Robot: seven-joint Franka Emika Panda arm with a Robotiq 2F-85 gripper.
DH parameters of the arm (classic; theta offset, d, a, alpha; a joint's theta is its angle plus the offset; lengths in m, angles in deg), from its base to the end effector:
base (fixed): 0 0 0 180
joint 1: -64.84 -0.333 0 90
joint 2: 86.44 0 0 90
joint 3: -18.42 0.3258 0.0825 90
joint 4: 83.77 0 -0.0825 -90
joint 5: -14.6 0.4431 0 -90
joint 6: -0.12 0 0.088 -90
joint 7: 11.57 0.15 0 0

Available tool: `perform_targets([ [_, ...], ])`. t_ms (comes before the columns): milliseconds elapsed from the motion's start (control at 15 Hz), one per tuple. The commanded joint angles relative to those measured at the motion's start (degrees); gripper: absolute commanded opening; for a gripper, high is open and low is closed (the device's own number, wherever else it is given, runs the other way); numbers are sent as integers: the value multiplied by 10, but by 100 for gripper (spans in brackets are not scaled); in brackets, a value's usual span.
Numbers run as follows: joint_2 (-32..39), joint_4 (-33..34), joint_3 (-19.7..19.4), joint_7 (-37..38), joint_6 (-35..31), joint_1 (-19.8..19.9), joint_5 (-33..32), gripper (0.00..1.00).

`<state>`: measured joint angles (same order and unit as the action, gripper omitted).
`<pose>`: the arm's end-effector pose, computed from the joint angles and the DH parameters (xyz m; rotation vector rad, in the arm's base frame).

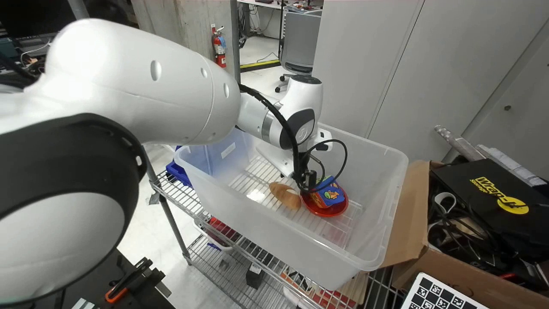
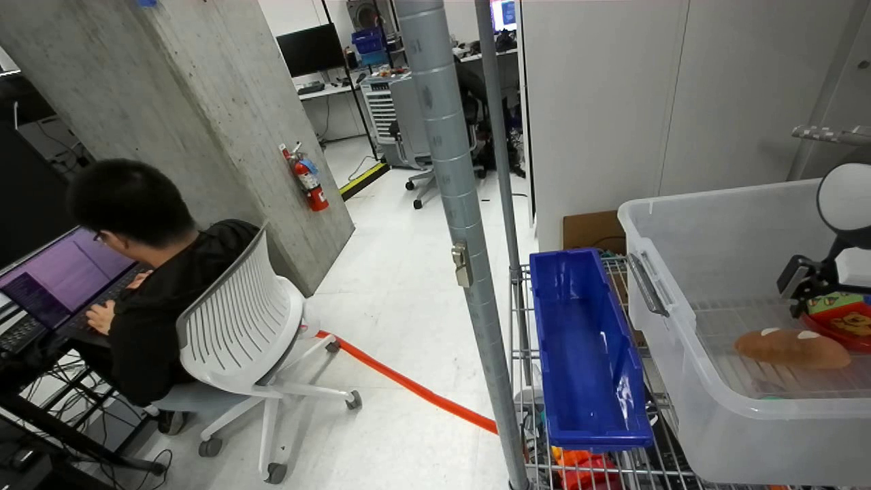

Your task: Move the brown plush toy

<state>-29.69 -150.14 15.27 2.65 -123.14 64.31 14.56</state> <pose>0.8220 -0.0270 0.1206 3.0678 -0.4146 0.0130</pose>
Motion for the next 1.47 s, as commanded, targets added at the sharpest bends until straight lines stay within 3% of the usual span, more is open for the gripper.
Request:
perform_targets([
  [0, 41, 64, 3, -4, 16, -3, 5, 100],
  [600, 140, 162, -4, 21, 26, -16, 2, 100],
  [667, 149, 170, -3, 22, 29, -16, 3, 75],
  [800, 163, 183, -2, 32, 29, -16, 6, 68],
  [1400, 157, 185, 2, 94, 49, -27, 7, 2],
])
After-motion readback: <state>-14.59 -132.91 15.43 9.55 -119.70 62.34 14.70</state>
